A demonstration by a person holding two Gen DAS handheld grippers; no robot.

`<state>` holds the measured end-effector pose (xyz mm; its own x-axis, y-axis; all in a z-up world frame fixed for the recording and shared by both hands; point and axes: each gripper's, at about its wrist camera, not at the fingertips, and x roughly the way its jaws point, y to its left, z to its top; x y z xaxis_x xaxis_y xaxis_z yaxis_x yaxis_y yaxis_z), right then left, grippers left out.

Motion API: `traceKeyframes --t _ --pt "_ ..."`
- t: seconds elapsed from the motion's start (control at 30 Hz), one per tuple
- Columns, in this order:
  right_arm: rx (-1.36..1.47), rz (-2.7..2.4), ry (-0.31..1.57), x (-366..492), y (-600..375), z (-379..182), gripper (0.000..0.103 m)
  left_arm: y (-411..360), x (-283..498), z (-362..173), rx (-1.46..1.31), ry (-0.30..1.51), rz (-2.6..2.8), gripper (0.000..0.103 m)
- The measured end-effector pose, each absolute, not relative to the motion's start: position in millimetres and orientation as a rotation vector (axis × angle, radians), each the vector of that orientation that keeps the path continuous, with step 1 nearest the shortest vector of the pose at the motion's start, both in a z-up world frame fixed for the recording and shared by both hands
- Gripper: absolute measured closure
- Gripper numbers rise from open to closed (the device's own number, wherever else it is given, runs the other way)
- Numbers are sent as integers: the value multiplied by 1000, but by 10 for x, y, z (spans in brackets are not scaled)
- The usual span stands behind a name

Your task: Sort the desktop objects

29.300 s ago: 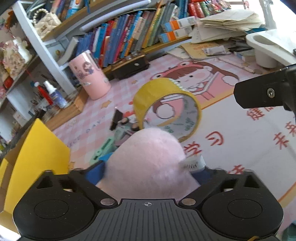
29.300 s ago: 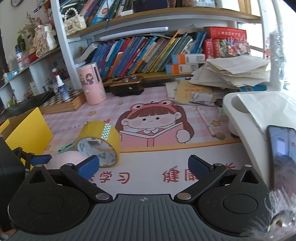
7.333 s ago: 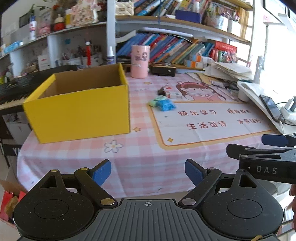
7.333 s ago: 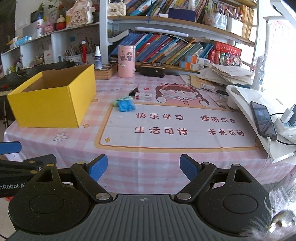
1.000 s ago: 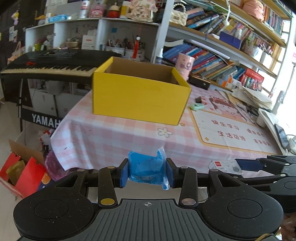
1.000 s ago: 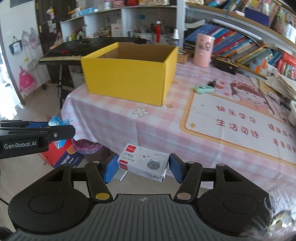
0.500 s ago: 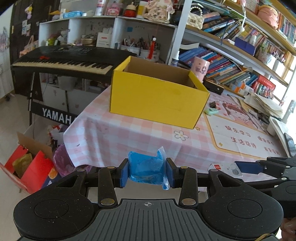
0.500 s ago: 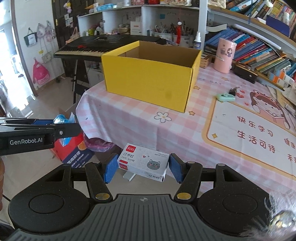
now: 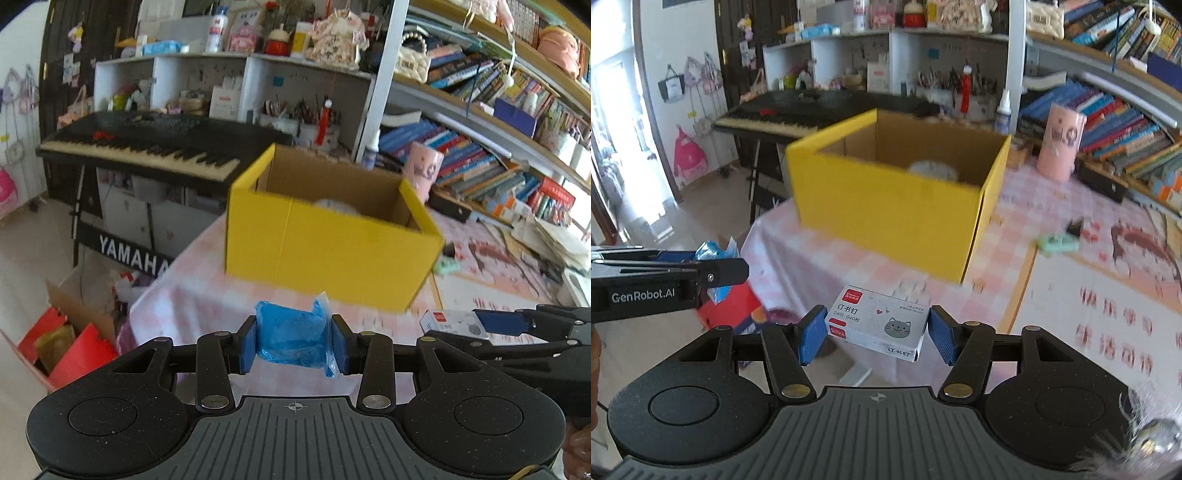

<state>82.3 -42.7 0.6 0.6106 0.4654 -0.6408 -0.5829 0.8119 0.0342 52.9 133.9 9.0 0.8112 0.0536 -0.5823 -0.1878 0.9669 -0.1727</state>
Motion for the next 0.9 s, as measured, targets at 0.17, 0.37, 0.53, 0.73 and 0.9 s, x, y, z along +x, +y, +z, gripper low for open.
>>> traceKeyframes --t 0.17,0.37,0.53,0.73,0.9 --pt "-153 620 618 1218 -478 188 46 1314 896 247 -199 553 151 64" --pt "-112 648 571 1726 -537 377 46 1293 1361 363 -170 515 195 64" --pt "-114 675 546 2116 -512 456 46 1280 1695 393 -138 518 215 64" --pt "-129 701 553 2571 -398 446 46 1315 2084 290 -119 565 216 64" --pt "-159 737 568 2912 -195 382 46 1355 2347 162 -99 615 214 64"
